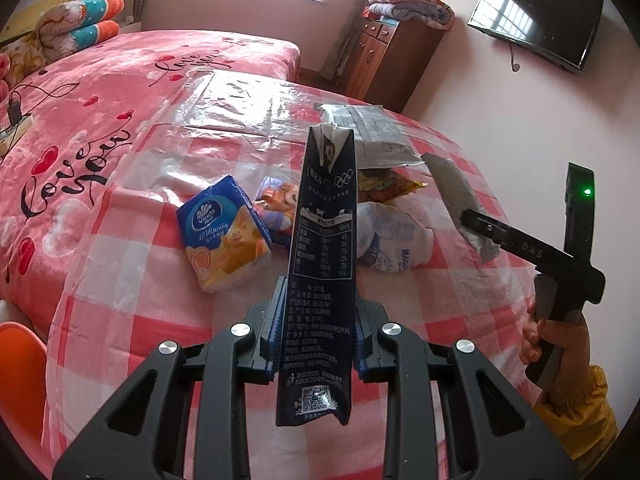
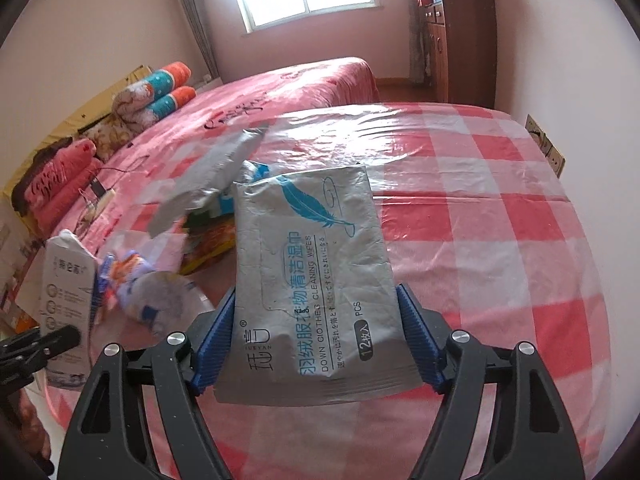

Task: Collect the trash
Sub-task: 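Close the right gripper on the grey wipes packet, then carry the carton and wipes packet to the orange bucket and release both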

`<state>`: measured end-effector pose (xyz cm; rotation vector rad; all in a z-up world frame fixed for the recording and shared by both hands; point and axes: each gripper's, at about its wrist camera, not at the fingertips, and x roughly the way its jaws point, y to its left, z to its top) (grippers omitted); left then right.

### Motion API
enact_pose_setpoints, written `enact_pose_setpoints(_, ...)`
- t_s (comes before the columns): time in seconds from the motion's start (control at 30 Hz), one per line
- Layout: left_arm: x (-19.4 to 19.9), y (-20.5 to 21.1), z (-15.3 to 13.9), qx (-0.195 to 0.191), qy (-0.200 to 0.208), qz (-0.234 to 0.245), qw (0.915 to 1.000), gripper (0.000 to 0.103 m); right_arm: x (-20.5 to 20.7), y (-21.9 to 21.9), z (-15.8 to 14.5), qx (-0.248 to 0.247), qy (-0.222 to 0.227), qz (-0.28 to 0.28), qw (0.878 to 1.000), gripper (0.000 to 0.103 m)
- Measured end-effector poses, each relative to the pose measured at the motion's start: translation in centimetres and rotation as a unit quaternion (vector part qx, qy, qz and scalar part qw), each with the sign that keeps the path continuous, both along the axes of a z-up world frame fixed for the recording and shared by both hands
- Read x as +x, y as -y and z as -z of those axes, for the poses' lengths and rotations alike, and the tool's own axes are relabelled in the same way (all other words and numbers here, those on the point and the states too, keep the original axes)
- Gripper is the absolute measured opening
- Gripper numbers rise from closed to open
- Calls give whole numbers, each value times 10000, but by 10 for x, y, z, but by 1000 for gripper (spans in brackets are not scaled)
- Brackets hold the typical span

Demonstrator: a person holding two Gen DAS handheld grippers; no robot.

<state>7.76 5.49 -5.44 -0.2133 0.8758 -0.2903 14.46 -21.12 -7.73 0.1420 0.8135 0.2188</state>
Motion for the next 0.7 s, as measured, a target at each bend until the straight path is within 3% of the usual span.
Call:
enact_pose_setpoints(0.3, -21, -7, -5, -168, 84, 64, 9998, 29, -44, -13, -16, 377, 149, -109, 9991, 76)
enact_pose_setpoints(0.7, -48, -31, -7, -315, 137, -18, 9994, 29, -77, -41, -16, 1034, -128, -522, 9932, 76)
